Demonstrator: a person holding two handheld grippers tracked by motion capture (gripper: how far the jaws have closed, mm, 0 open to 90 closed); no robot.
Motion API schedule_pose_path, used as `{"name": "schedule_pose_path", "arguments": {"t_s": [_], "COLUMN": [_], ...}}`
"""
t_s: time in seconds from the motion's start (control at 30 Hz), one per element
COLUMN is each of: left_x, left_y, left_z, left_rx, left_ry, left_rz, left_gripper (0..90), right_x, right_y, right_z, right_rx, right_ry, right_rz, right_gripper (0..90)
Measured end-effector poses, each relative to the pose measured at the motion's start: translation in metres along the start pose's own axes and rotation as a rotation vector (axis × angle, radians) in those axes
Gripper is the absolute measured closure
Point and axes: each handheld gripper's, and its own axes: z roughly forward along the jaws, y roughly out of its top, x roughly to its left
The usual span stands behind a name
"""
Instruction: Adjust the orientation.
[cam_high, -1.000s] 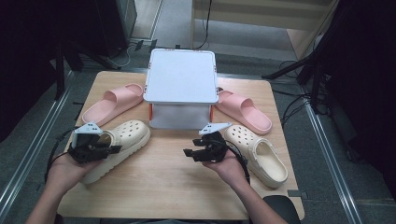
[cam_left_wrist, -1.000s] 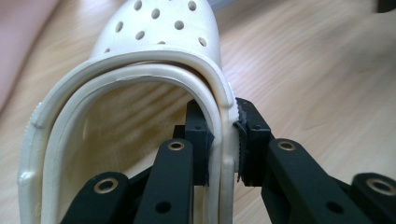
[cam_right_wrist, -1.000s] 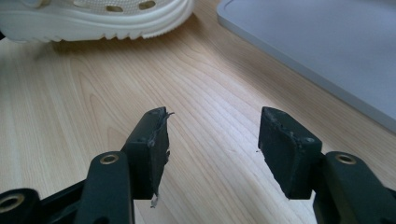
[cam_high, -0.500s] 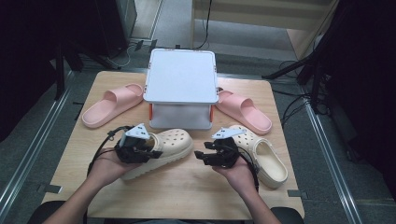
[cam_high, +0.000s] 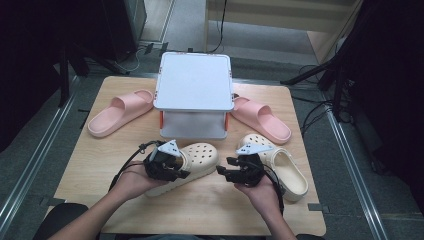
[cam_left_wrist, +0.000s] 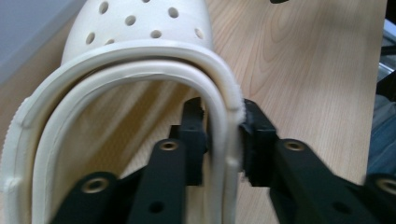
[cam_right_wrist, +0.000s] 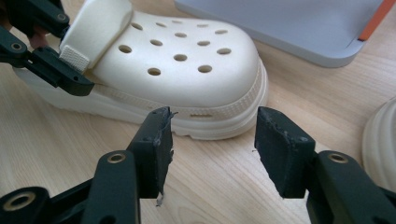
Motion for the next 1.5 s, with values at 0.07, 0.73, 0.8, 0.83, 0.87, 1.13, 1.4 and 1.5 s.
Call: {"name": "schedule_pose_path", "arguments": {"t_s": [0.07, 0.73, 0.8, 0.83, 0.87, 1.13, 1.4, 1.5], "left_x": [0.001, 0.063, 0.073, 0.073, 0.076, 0.084, 0.077, 0.074], "left_y": [0.000, -0.013, -0.017, -0.017, -0.018, -0.023, -0.026, -0.028], "left_z": [0.002, -0.056, -0.049, -0.049, -0.045, -0.018, -0.019, -0.019], "left_rx": [0.025, -0.069, -0.058, -0.058, -0.058, 0.018, 0.021, 0.024], "left_ry": [-0.003, 0.123, 0.103, 0.103, 0.100, 0.056, 0.061, 0.058], "left_rz": [-0.014, -0.122, -0.166, -0.166, -0.158, -0.136, -0.146, -0.140], "left_gripper": [59.9, 87.7, 88.1, 88.1, 88.1, 88.8, 89.1, 89.1], "right_x": [0.001, 0.012, 0.016, 0.016, 0.018, 0.027, 0.024, 0.023], "right_y": [-0.001, 0.002, 0.002, 0.002, 0.002, -0.002, -0.001, -0.001], "right_z": [0.002, 0.021, 0.026, 0.026, 0.027, 0.044, 0.047, 0.047], "right_rx": [0.006, 0.068, 0.078, 0.078, 0.083, 0.130, 0.139, 0.137], "right_ry": [0.001, -0.007, 0.004, 0.004, 0.008, -0.004, 0.004, 0.003], "right_rz": [0.004, 0.014, 0.004, 0.004, -0.006, -0.024, -0.016, -0.011], "right_gripper": [48.9, 89.1, 89.5, 89.5, 89.5, 88.0, 90.0, 90.0]}}
